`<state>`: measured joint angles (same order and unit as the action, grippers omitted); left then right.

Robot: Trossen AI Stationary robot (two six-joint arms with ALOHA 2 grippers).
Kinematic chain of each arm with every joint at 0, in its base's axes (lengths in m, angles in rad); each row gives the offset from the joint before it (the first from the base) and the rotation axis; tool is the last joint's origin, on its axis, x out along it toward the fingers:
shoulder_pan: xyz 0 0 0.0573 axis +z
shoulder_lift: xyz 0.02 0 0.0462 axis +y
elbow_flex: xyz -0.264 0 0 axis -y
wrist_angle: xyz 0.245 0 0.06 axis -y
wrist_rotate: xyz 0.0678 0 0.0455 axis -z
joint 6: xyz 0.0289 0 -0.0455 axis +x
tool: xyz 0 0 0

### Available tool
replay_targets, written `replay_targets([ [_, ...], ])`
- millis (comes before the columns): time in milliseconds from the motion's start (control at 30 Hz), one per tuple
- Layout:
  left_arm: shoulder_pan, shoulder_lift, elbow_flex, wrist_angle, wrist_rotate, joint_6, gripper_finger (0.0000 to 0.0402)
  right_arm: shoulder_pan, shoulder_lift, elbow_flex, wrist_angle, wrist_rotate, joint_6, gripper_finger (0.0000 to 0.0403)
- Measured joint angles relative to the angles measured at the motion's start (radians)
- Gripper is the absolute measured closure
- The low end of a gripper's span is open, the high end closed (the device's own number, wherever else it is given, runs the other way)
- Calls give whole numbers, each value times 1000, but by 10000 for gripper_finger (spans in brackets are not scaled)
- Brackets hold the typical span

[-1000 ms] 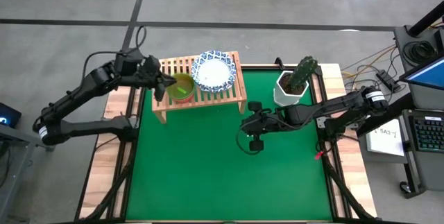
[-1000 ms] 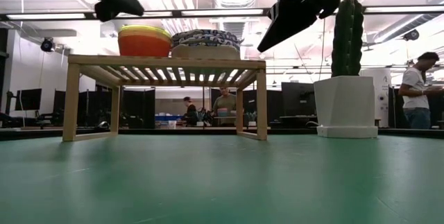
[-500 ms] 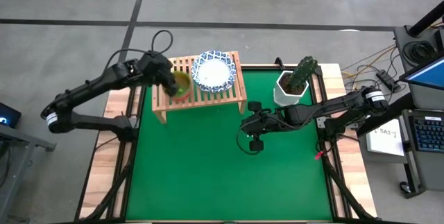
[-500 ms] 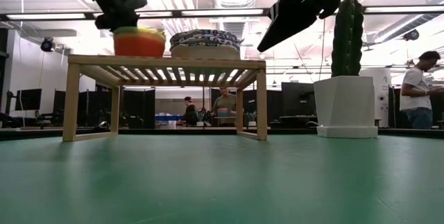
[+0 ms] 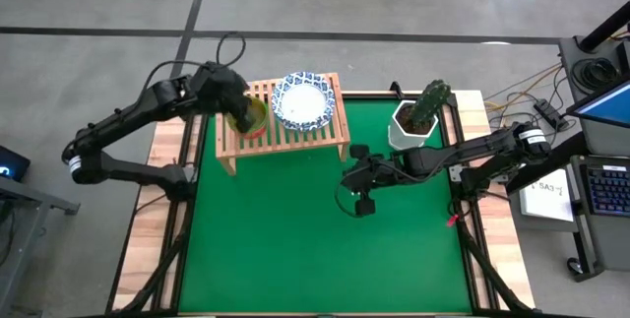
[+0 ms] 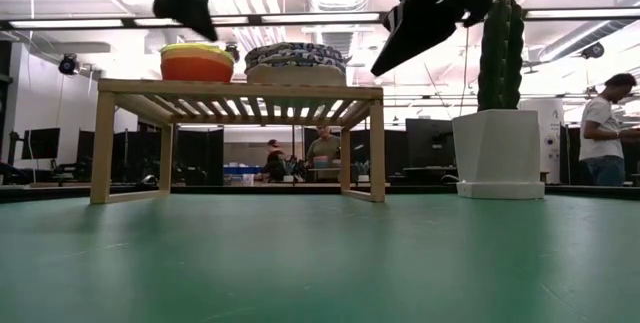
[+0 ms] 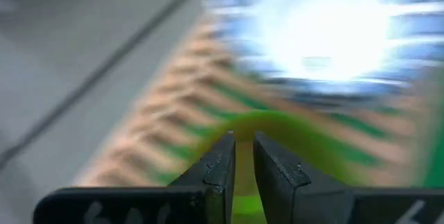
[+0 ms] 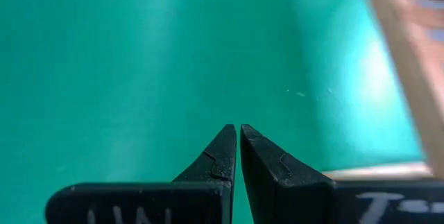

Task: Place and stack bowls onto a shelf
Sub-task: Return to Home Position

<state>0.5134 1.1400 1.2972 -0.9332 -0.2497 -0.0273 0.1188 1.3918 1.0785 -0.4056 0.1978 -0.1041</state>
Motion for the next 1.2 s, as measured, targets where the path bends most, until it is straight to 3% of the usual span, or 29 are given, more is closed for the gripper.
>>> replay_targets([
  [133, -91, -82, -64, 58, 253, 22, 367, -5, -5, -43, 90, -136, -106, 390],
  [300, -285, -253, -298, 250, 387, 46, 367, -62, -75, -140, 191, -257, -165, 390],
  [500, -488, -471, -595, 515, 394, -18, 367, -156, -238, -318, 311, -358, -131, 390],
  [667, -526, -622, -759, 623, 392, -27, 367, -198, -383, -454, 400, -363, -117, 390],
  [1067, -522, -907, -915, 647, 389, -53, 367, -218, -676, -610, 428, -363, -97, 390],
  [1200, -522, -985, -955, 657, 339, -96, 367, -218, -729, -637, 451, -363, -96, 390],
])
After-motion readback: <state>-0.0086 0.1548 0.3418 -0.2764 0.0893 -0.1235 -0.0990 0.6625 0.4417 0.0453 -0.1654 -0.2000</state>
